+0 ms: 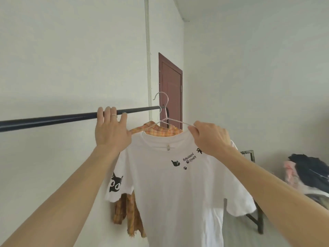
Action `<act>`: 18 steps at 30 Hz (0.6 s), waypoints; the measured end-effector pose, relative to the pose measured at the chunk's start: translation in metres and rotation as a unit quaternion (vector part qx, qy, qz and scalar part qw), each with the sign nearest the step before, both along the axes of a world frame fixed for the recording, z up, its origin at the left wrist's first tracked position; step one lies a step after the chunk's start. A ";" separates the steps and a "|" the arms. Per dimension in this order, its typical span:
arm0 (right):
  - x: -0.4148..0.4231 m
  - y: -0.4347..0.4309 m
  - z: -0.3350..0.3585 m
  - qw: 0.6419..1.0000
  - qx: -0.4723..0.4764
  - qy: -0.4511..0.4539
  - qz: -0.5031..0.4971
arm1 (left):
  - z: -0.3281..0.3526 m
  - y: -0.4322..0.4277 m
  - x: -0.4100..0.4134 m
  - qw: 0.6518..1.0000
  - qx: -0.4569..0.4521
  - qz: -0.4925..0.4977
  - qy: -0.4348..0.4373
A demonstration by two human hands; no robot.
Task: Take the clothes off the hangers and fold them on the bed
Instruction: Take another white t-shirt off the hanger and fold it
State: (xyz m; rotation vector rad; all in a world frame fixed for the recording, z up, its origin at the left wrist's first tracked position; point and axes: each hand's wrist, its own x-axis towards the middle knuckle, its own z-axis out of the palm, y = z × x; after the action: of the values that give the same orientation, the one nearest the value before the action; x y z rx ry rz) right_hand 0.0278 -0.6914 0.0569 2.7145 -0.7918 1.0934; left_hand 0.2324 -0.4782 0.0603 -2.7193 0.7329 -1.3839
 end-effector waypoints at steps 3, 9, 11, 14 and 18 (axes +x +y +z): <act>-0.057 0.023 -0.020 0.999 0.007 -0.020 -0.043 | -0.021 -0.005 -0.035 0.987 -0.032 -0.152 0.038; -0.185 0.098 -0.069 0.987 0.048 -0.028 -0.150 | -0.082 0.010 -0.135 0.925 -0.061 -0.357 0.114; -0.235 0.131 -0.084 0.979 0.051 -0.032 -0.192 | -0.097 0.018 -0.168 0.895 -0.055 -0.421 0.136; -0.307 0.176 -0.099 0.969 0.065 -0.052 -0.232 | -0.112 0.018 -0.212 0.850 -0.027 -0.498 0.169; -0.403 0.233 -0.109 0.942 0.069 -0.069 -0.321 | -0.126 0.020 -0.291 0.789 0.015 -0.581 0.200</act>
State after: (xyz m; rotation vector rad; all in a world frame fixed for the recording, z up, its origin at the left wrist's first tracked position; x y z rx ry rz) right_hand -0.3753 -0.4586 -0.0522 2.1959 -1.6704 1.0891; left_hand -0.0585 -0.4584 -0.0659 -2.4750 2.7049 -0.6689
